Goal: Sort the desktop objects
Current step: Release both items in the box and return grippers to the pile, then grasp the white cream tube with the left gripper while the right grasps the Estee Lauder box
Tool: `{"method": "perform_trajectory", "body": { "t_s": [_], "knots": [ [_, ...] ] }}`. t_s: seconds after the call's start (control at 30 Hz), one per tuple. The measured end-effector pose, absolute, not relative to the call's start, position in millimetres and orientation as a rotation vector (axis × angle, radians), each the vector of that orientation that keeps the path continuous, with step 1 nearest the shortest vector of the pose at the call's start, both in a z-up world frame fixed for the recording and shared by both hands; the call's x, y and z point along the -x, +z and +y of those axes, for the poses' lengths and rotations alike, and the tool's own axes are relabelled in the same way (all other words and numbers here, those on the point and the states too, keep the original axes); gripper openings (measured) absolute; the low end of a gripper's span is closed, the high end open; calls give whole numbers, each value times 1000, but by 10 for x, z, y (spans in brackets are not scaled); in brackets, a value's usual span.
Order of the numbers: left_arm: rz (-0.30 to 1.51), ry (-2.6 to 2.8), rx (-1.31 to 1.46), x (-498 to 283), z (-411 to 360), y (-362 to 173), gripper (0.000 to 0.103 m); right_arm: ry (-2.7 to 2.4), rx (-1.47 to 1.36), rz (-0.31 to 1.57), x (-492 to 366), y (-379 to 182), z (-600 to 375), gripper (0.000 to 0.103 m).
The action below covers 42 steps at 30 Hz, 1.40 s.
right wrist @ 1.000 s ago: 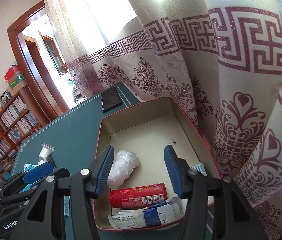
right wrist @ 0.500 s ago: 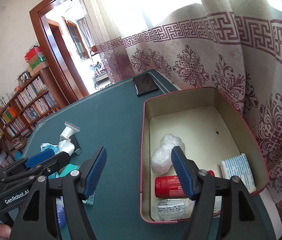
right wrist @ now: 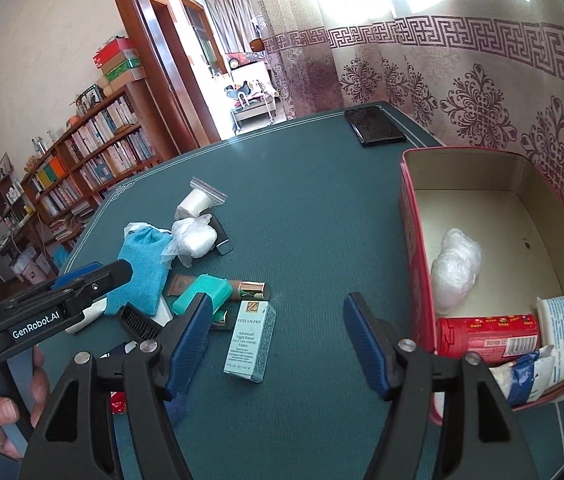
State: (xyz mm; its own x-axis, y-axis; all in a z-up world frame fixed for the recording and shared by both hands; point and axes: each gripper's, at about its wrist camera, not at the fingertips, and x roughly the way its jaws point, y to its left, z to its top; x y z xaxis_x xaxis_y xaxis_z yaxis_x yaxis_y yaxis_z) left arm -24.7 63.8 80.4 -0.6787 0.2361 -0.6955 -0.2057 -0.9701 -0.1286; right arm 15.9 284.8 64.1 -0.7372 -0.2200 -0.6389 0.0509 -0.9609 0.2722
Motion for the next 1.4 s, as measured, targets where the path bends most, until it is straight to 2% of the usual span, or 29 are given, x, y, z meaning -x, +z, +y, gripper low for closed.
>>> {"method": "perform_trajectory", "body": {
  "t_s": [0.5, 0.7, 0.93, 1.3, 1.37, 1.4],
  "knots": [
    [-36, 2773, 1297, 162, -340, 455, 63, -2692, -1170, -292, -95, 463, 2444, 74],
    [60, 2751, 1336, 194, -409, 355, 63, -2673, -1190, -265, -80, 424, 2339, 74],
    [270, 2757, 1378, 243, -423, 290, 63, -2656, -1216, -263, -68, 381, 2298, 74],
    [231, 2737, 1465, 345, -494, 168, 63, -2632, -1248, -301, -43, 306, 2324, 74],
    [180, 2722, 1463, 339, -463, 164, 58, -2630, -1258, -311, -34, 285, 2341, 74],
    [163, 2717, 1458, 330, -448, 169, 49, -2628, -1263, -317, -29, 276, 2349, 74]
  ]
}}
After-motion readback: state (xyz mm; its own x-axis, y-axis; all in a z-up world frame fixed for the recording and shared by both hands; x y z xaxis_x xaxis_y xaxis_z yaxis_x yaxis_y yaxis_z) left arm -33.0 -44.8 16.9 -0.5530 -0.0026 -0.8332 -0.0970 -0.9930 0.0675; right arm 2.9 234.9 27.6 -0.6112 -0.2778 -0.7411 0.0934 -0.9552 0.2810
